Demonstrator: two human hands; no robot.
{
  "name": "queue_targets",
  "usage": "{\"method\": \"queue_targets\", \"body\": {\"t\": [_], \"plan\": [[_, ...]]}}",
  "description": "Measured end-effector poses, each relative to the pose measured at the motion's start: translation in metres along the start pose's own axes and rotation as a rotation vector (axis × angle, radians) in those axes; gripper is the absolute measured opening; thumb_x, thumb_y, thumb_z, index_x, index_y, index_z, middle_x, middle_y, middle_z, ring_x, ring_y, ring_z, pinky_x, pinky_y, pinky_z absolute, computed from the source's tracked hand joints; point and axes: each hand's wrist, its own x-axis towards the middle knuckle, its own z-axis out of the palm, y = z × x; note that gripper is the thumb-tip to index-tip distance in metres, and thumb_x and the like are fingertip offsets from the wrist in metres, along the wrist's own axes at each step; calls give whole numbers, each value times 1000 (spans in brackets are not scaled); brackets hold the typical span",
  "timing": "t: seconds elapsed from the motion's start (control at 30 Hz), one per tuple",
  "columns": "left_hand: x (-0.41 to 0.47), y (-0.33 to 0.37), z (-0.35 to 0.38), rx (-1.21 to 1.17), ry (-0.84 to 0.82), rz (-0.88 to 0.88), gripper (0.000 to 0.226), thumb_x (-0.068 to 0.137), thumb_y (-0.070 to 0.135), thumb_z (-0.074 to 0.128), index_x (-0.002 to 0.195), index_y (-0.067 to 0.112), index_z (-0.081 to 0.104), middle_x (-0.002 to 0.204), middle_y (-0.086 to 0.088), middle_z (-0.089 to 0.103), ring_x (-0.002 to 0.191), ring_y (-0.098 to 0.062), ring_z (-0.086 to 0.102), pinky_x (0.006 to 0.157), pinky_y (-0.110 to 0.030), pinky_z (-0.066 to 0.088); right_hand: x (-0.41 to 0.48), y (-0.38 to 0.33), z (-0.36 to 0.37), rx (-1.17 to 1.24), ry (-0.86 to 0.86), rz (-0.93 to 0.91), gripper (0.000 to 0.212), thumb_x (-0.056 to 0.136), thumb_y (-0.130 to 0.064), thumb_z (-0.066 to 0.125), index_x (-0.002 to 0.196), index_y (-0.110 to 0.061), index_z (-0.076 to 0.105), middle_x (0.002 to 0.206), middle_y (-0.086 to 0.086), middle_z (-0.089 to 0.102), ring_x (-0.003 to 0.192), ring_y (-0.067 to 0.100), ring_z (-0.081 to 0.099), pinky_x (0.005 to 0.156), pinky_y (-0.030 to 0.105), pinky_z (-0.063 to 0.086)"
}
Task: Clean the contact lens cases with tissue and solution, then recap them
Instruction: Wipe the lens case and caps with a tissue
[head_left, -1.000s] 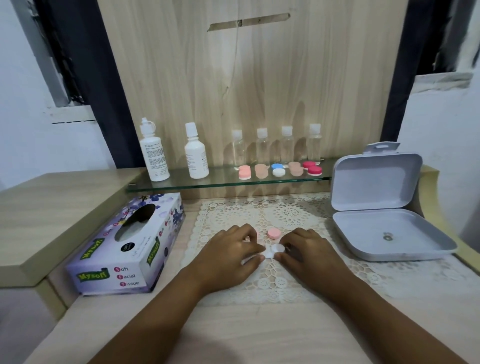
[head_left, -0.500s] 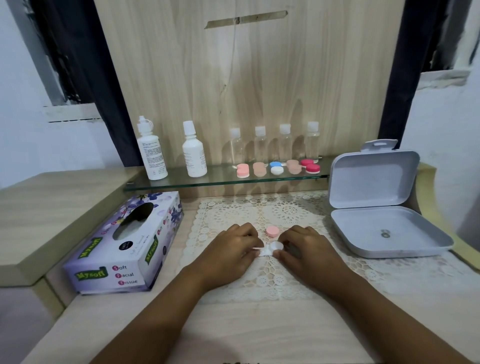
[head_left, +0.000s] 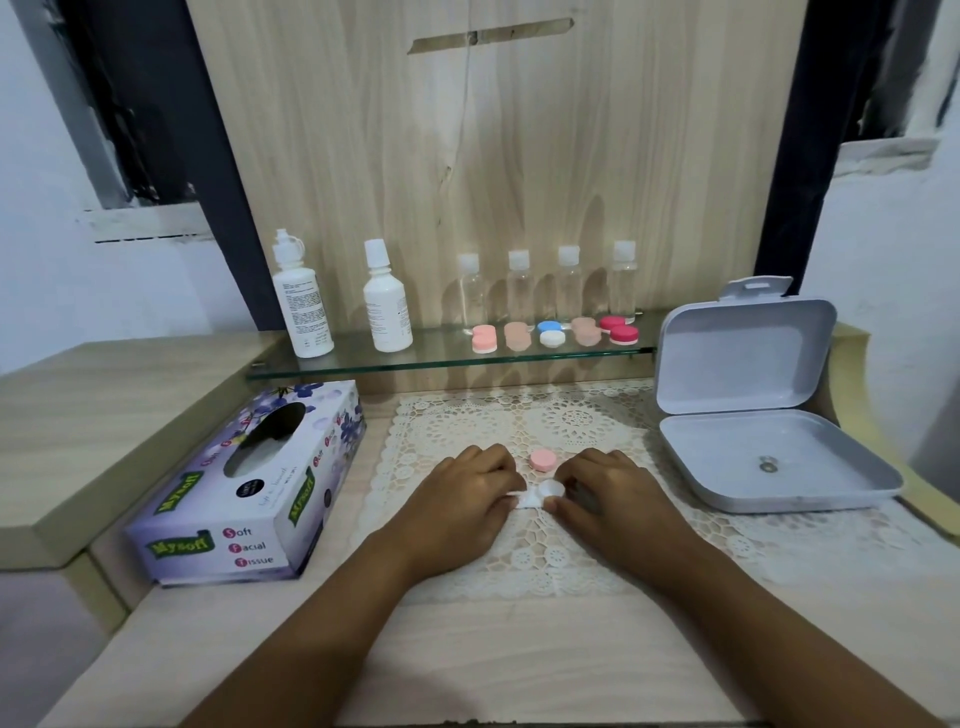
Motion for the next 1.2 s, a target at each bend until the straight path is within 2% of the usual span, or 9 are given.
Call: {"method": "queue_targets", "body": {"t": [0.07,0.17,0.27,0.43,0.53,0.67,0.77,1.0,1.2], "plan": [[-2,-1,0,45,9,-6,34,92,31,39,112,19,64,108,6,55,94,-13,49,76,-27,34,0,0,0,-4,-5,0,40,76,-51,42,97,-22,61,95,-10,58,87,12,44,78,34,42],[-3,1,-3,182,39,7,34,86,35,38,96,25,69,94,10,59,79,-12,56,62,-25,38,0,0,0,-12,-9,-2,42,76,-52,42,98,-23,61,96,-10,58,87,12,44,78,33,41],[-2,1,-3,220,70,19,31,84,35,39,86,24,67,87,11,57,75,-12,55,59,-26,42,0,1,1,-16,-11,-5,49,75,-58,37,98,-23,61,97,-10,59,88,13,46,79,34,42],[0,2,1,19,10,-32,25,91,27,45,103,15,63,104,5,53,92,-13,46,78,-29,40,1,4,3,-15,4,-10,58,71,-62,27,97,-24,61,97,-10,60,89,15,50,80,36,43],[-1,3,1,-108,2,-107,23,94,26,49,111,19,63,108,10,50,95,-7,40,85,-28,36,2,4,4,-21,0,-18,55,72,-61,28,96,-24,61,96,-10,60,88,16,51,80,37,44],[-3,3,-1,17,-17,-122,30,96,35,43,122,28,58,115,14,48,105,-8,41,83,-26,28,2,5,4,-27,2,-25,56,72,-62,28,97,-24,61,97,-10,59,88,15,49,79,36,43],[-3,4,-1,86,12,-103,30,95,37,43,120,28,57,115,14,48,106,-9,41,81,-25,25,2,4,4,-23,4,-26,57,72,-62,27,98,-24,61,98,-11,60,88,14,49,79,36,43],[0,3,2,-99,23,-110,23,93,27,50,110,20,63,106,12,50,92,-4,37,81,-25,31,2,5,5,-21,10,-28,56,72,-61,28,98,-24,62,98,-11,60,89,15,50,78,36,43],[-2,6,-3,15,1,-131,29,94,35,44,120,29,58,113,16,47,105,-7,39,82,-27,27,1,3,3,-23,13,-35,42,78,-53,41,100,-23,62,99,-11,60,88,13,46,77,34,41]]}}
